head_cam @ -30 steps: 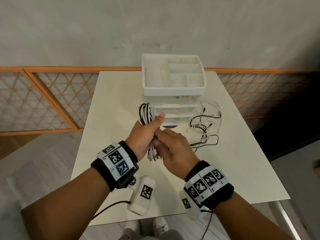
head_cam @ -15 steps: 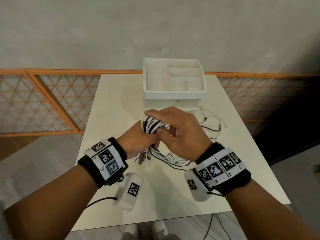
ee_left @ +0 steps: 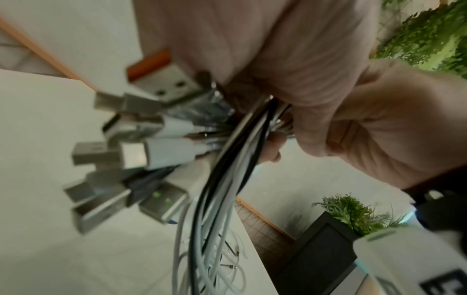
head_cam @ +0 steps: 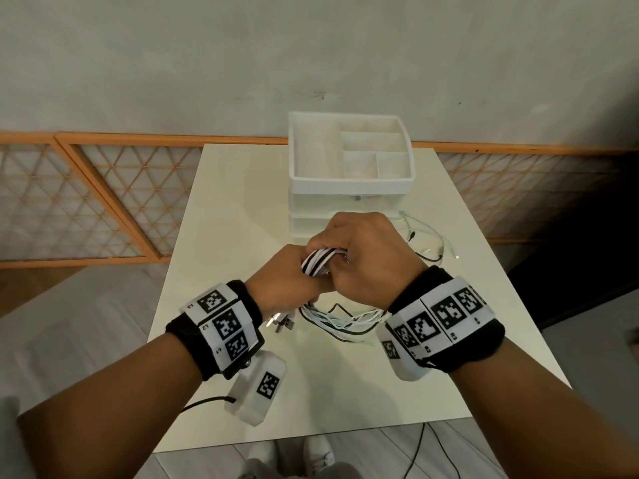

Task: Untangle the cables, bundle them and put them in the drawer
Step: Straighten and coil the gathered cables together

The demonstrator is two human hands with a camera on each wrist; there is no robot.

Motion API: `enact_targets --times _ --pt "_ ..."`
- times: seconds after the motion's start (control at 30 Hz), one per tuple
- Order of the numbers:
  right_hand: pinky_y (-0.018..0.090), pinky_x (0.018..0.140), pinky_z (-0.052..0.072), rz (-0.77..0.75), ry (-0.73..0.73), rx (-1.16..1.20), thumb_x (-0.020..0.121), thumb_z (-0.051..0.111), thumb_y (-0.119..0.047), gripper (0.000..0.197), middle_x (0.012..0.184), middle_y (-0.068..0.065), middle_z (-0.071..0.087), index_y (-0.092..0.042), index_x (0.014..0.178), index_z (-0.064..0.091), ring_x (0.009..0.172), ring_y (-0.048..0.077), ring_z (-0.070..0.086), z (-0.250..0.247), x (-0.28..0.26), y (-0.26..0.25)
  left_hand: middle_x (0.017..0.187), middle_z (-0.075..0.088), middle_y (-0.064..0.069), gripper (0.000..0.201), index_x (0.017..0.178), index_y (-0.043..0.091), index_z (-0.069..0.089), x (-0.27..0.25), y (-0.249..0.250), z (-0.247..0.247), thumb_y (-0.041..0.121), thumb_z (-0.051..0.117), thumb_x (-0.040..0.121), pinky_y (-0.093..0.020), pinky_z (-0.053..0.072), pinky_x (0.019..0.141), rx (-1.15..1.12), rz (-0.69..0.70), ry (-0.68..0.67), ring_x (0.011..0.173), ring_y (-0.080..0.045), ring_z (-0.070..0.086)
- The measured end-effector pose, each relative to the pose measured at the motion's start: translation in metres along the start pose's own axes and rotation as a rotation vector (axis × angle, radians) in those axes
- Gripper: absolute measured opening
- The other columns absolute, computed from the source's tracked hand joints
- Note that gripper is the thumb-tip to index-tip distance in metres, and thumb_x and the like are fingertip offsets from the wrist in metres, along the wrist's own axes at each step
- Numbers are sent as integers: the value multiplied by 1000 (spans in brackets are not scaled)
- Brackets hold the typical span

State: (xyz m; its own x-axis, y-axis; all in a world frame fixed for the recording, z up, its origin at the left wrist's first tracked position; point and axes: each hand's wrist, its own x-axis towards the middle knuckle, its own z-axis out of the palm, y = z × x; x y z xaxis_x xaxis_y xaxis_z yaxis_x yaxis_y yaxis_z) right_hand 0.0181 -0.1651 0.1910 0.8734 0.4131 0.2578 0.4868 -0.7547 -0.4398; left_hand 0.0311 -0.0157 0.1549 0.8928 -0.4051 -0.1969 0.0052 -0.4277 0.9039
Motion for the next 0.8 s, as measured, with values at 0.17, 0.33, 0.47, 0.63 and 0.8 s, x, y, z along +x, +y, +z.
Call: enact_targets --times 0.17,0.33,0.47,0.63,0.8 --pt "27 63 49 98 195 79 68 56 -9 28 71 -7 67 -21 82 77 67 10 60 2 -3 -7 49 63 -1 33 51 17 57 -3 -2 3 13 59 83 -23 46 52 22 54 77 44 -8 54" --pt "11 74 45 293 202 451 79 78 -27 69 115 -32 61 -31 142 50 92 -1 59 8 -16 -1 54 66 -6 38 56 12 64 1 2 -15 35 71 86 -38 50 51 -142 86 237 47 -28 60" --pt "29 96 47 403 -307 307 71 79 -56 64 124 -11 67 -37 128 57 112 6 61 40 -32 13 52 57 -9 40 64 8 62 -4 17 -22 39 69 87 -45 56 62 -295 168 164 48 -35 59" --pt "36 59 49 567 -301 104 70 70 -68 56 47 -1 53 -18 49 57 54 16 52 71 -43 48 47 40 -9 50 66 4 58 -8 12 -16 50 70 82 -33 46 51 -241 68 -27 36 -20 38" --pt "28 66 40 534 -192 -262 84 64 -42 45 60 -7 48 -23 50 41 78 27 55 52 -44 63 54 43 1 40 62 22 49 -12 -12 1 48 66 88 -24 37 46 -19 -103 -47 41 -17 38"
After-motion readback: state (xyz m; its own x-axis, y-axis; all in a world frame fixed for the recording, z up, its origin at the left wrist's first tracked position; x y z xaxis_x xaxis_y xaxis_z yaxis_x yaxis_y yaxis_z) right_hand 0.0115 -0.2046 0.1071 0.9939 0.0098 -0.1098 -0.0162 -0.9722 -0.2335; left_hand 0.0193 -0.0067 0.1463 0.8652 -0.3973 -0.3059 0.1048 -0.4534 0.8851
